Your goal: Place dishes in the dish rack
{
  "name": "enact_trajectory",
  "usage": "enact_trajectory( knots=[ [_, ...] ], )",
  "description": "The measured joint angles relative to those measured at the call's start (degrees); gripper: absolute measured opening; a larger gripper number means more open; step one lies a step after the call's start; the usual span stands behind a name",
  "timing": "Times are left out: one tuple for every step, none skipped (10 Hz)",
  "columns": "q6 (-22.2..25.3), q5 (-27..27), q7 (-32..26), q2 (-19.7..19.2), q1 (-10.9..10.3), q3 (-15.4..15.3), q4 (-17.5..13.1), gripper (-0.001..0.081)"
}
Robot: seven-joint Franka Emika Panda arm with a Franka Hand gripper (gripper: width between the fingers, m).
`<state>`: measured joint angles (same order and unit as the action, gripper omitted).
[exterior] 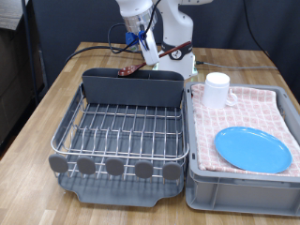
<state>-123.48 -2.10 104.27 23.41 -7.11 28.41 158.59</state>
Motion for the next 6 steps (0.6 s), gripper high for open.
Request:
enact_trajectory(
  knots=[
    [0.00,0.01,-0.08,-0.38,-0.28,-0.39,-0.43,0.0089],
    [0.11,0.01,0.00,-0.41,-0.63,-1.02,-0.78,0.0089],
    [0.37,-0.03,0.39,-0.40,-0.92,-1.68,-0.98,0.0089],
    [0.93,-0.39,0.98,-0.35,-1.16,-2.31,-1.14,0.0089],
    [1.31,-0.94,1.73,-0.29,-1.39,-2.89,-1.18,0.0089],
    [1.37,-1.06,2.79,-0.21,-1.42,-3.64,-1.18,0.0089]
  ],
)
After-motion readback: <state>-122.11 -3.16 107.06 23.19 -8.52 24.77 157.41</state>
